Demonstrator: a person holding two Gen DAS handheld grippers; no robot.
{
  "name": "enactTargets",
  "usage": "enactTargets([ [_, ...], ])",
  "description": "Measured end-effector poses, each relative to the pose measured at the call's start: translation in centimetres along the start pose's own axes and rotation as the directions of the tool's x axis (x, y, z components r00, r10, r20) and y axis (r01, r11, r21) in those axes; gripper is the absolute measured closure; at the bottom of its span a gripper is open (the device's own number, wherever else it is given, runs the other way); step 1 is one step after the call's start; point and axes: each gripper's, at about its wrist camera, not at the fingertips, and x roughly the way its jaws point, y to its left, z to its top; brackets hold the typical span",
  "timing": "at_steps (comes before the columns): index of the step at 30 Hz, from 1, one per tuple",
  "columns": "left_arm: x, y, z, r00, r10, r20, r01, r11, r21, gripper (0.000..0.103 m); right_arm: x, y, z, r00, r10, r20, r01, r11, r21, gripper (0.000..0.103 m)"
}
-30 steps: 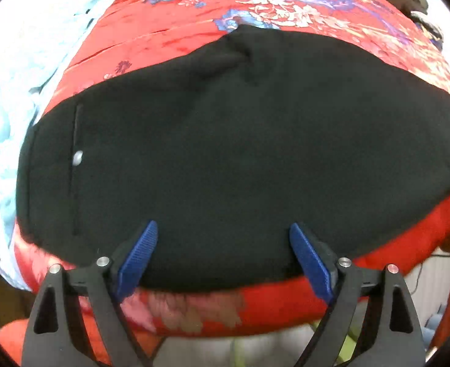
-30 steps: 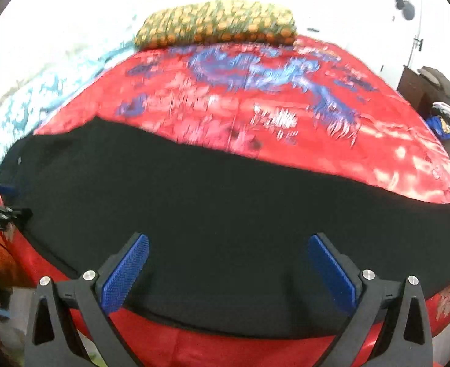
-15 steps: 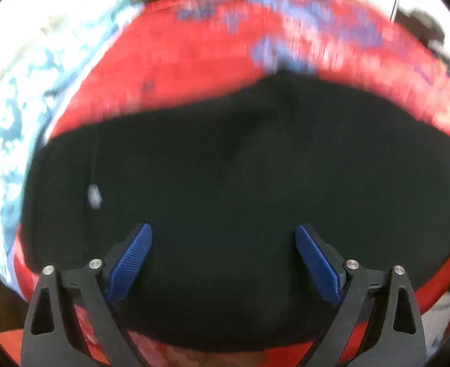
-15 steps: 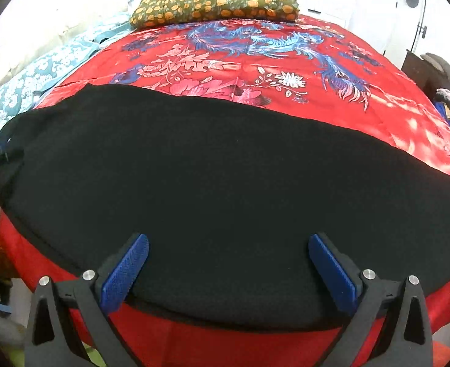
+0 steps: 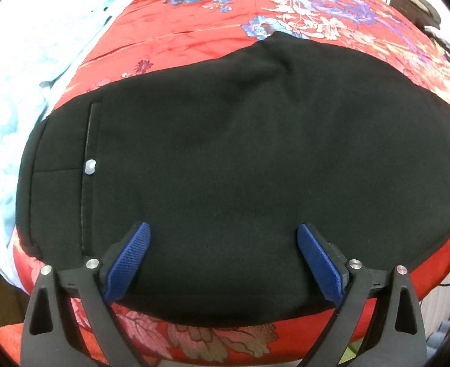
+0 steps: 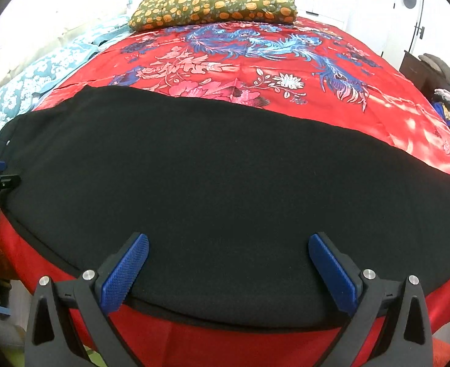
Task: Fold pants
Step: 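Move both open tools over the black trousers to press them flat, then grasp the trouser edge with the right tool and lift it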
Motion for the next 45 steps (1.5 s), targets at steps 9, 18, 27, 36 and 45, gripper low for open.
enactTargets([
  [9, -3.7, 0.2, 0.7, 0.991, -0.072, 0.113, 0.083, 0.992, -0.094, 0.009, -1.3, -0.4, 1.1, 1.0, -0.008, 0.009, 0.008, 1.0, 0.003, 0.0],
  [18, -1.4, -7.7, 3.2, 0.987, -0.146, 0.067, 0.14, 0.986, 0.096, 0.008, -1.6, -7.0, 1.4, 0.998, -0.061, 0.034, 0.053, 0.977, 0.207, 0.0],
  [27, -0.1, -7.4, 1.4, 0.986, -0.159, 0.046, 0.155, 0.984, 0.086, 0.004, -1.2, -20.8, 0.3, 0.993, -0.119, -0.024, 0.119, 0.907, 0.404, 0.0],
  [36, -0.8, -7.2, 1.6, 0.985, -0.158, 0.066, 0.155, 0.987, 0.048, 0.005, -8.4, -39.0, 1.7, 0.985, -0.127, 0.12, 0.04, 0.831, 0.555, 0.001],
  [45, -2.2, -8.5, 2.8, 0.978, -0.17, 0.124, 0.165, 0.985, 0.05, 0.005, -6.2, -40.4, -0.3, 0.986, 0.166, -0.007, -0.146, 0.887, 0.438, 0.018],
])
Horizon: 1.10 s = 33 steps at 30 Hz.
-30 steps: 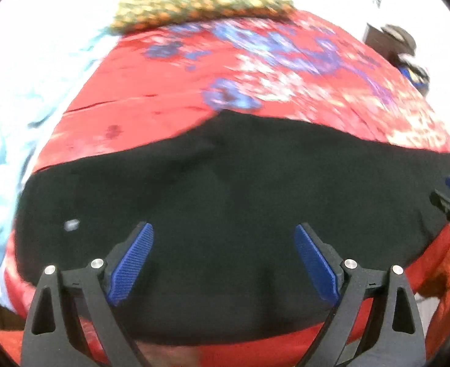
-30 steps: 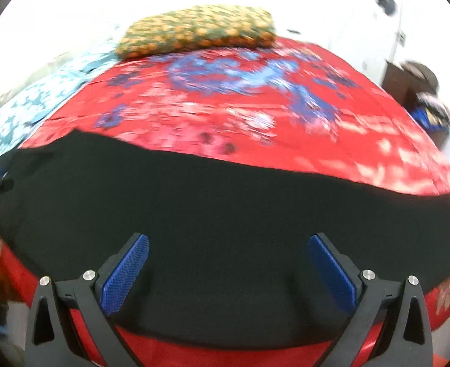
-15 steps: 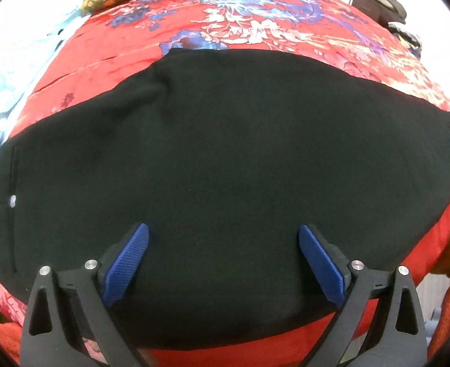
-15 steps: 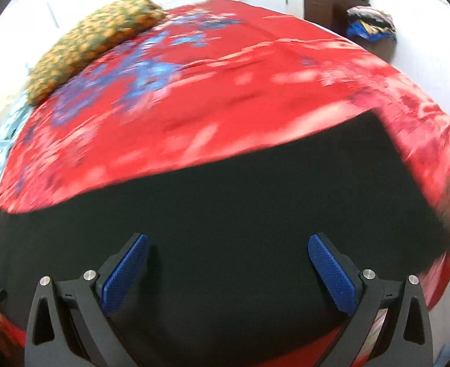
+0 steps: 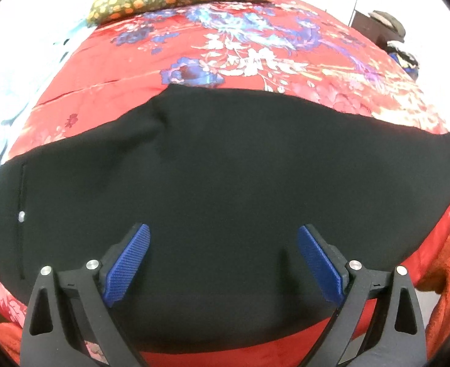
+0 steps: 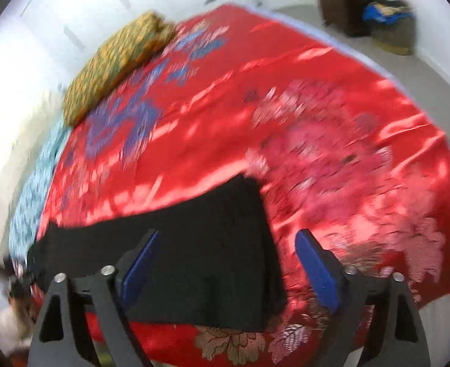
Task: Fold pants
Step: 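Grasp the trouser edge with the right tool and lift it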
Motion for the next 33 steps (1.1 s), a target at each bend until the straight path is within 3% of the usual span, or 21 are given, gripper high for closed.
enactTargets([
  [3, 0.5, -0.4, -0.3, 1.0, 0.012, -0.02, -0.011, 1.0, 0.017, 0.005, 2.6, -0.4, -0.2, 0.997, -0.012, -0.079, 0.012, 1.0, 0.0, 0.029],
  [7, 0.5, -0.4, -0.8, 0.999, 0.034, -0.024, -0.033, 0.999, 0.036, 0.005, 4.3, -0.3, 0.0, 0.985, 0.064, -0.161, -0.066, 0.998, -0.007, 0.035],
  [10, 1.0, 0.2, -1.0, 0.999, 0.038, -0.038, -0.037, 0.999, 0.011, 0.005, 5.2, -1.0, 0.3, 0.981, 0.053, -0.186, -0.054, 0.999, 0.001, 0.044],
  [13, 1.3, 0.7, -1.0, 0.998, 0.039, -0.047, -0.04, 0.999, -0.012, 0.005, 5.2, -1.8, 0.4, 0.981, 0.064, -0.185, -0.051, 0.996, 0.072, 0.057],
  [15, 1.2, 0.9, -1.0, 0.998, 0.04, -0.043, -0.041, 0.999, -0.014, 0.005, 5.3, -1.9, 0.3, 0.971, 0.144, -0.193, -0.121, 0.985, 0.125, 0.091],
  [18, 1.0, 1.2, -1.0, 0.999, 0.036, -0.034, -0.037, 0.999, -0.02, 0.005, 4.0, -1.5, 0.0, 0.965, 0.226, -0.135, -0.201, 0.963, 0.177, 0.091],
  [20, 0.9, 1.5, -1.0, 0.999, 0.028, -0.027, -0.029, 0.999, -0.034, 0.005, 2.7, -0.3, -0.6, 0.945, 0.322, -0.057, -0.302, 0.926, 0.225, 0.091],
  [23, 0.7, 2.2, -1.1, 1.0, 0.014, -0.016, -0.015, 0.998, -0.055, 0.005, 1.1, 2.7, -1.7, 0.888, 0.459, 0.039, -0.453, 0.854, 0.256, 0.091],
  [27, 0.3, 3.3, -1.2, 1.0, -0.004, 0.007, 0.005, 0.995, -0.095, 0.005, 1.0, 9.1, -3.4, 0.784, 0.611, 0.105, -0.614, 0.741, 0.27, 0.091],
  [32, -0.6, 5.4, -1.5, 0.999, -0.032, 0.045, 0.038, 0.987, -0.155, 0.005, 4.9, 20.1, -6.3, 0.608, 0.781, 0.142, -0.775, 0.545, 0.319, 0.091],
  [33, -0.7, 5.9, -1.7, 0.998, -0.038, 0.049, 0.046, 0.985, -0.168, 0.005, 5.7, 22.0, -6.9, 0.591, 0.795, 0.137, -0.784, 0.526, 0.328, 0.091],
])
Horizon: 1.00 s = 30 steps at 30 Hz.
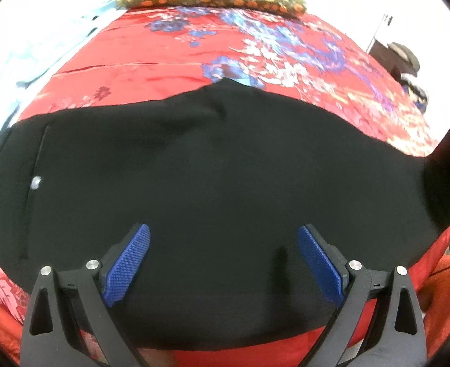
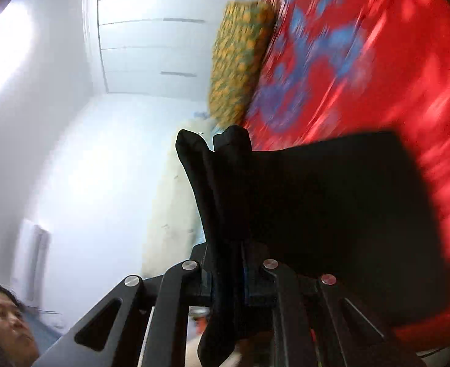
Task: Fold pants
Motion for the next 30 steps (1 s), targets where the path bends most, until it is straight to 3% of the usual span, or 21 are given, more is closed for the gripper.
enactTargets([
  [2, -0.2, 1.1, 0.0, 1.0, -0.011, 0.0, 0.011, 0.999, -0.031, 0.005, 5.1, 0.1, -2.1, 0.999, 0.029, -0.039, -0.028, 0.999, 0.022, 0.091],
  [5, -0.7, 2.4, 0.0, 1.0, -0.025, 0.001, 0.025, 0.997, -0.067, 0.005, 11.6, -0.1, -4.9, 0.997, -0.006, -0.081, 0.007, 1.0, 0.014, 0.091],
  [7, -1.2, 3.5, 0.2, 0.999, -0.034, 0.007, 0.034, 0.995, -0.089, 0.005, 15.9, 0.0, -6.9, 0.99, -0.092, -0.11, 0.087, 0.995, -0.05, 0.091],
  [10, -1.7, 5.0, 0.2, 0.999, -0.042, 0.014, 0.043, 0.991, -0.129, 0.005, 21.5, 0.4, -10.3, 0.956, -0.258, -0.14, 0.23, 0.954, -0.19, 0.091],
  [13, -1.8, 5.9, 0.2, 0.998, -0.053, 0.016, 0.054, 0.985, -0.166, 0.005, 26.3, 0.7, -14.0, 0.887, -0.435, -0.156, 0.354, 0.856, -0.376, 0.083],
  [15, -2.1, 6.1, 0.4, 0.998, -0.062, 0.024, 0.066, 0.98, -0.188, 0.005, 28.2, 0.9, -15.3, 0.813, -0.558, -0.163, 0.433, 0.768, -0.472, 0.042],
  [16, -2.3, 6.3, 0.5, 0.997, -0.071, 0.033, 0.077, 0.978, -0.196, 0.005, 28.7, 1.3, -16.0, 0.785, -0.596, -0.169, 0.443, 0.731, -0.519, 0.035],
  [19, -3.8, 5.3, 1.0, 0.993, -0.09, 0.077, 0.103, 0.979, -0.178, 0.005, 25.5, 4.1, -16.4, 0.772, -0.626, -0.107, 0.426, 0.635, -0.644, 0.033],
  [22, -5.1, 2.1, 1.2, 0.983, -0.149, 0.104, 0.157, 0.985, -0.073, 0.005, 21.0, 6.4, -16.3, 0.768, -0.64, -0.024, 0.442, 0.556, -0.704, 0.018],
  [25, -4.3, -2.4, 1.5, 0.969, -0.239, 0.058, 0.237, 0.971, 0.043, 0.007, 16.0, 7.1, -16.8, 0.767, -0.64, 0.051, 0.469, 0.503, -0.726, 0.016],
  [27, -2.7, -4.8, 1.9, 0.972, -0.234, -0.002, 0.233, 0.968, 0.092, 0.03, 14.2, 6.7, -16.6, 0.759, -0.646, 0.083, 0.498, 0.494, -0.712, 0.016],
  [30, 0.2, -6.8, 2.1, 0.974, -0.204, -0.096, 0.214, 0.971, 0.109, 0.049, 13.0, 6.4, -16.8, 0.758, -0.644, 0.104, 0.525, 0.508, -0.683, 0.016],
])
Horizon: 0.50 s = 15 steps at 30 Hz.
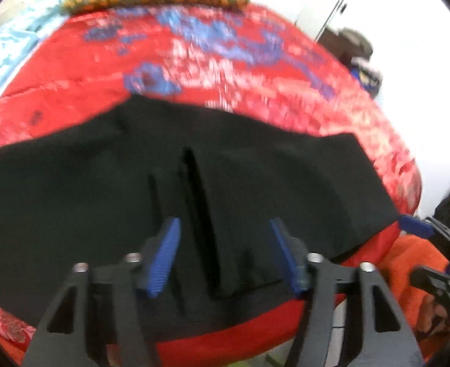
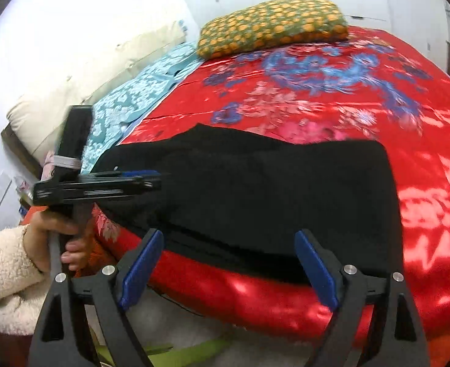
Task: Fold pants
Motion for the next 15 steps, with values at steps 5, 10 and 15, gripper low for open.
enactTargets([
  [5, 1.2, -0.1, -0.2, 1.0, 0.019, -0.024, -0.02, 0.999, -0.034, 0.1, -0.5, 0.0, -0.6, 1.0, -0.003, 0.011, 0.003, 1.0, -0.009, 0.016],
  [10, -2.2, -0.5, -1.0, 0.998, 0.044, 0.053, -0.045, 0.999, 0.018, 0.1, -1.8, -0.2, -0.4, 0.996, -0.041, 0.074, 0.043, 0.999, -0.023, 0.016],
  [15, 0.1, 2.2, -2.1, 0.995, 0.1, -0.017, -0.1, 0.995, -0.007, 0.096, -0.9, -2.2, 0.2, 0.994, -0.082, 0.066, 0.079, 0.995, 0.054, 0.016],
])
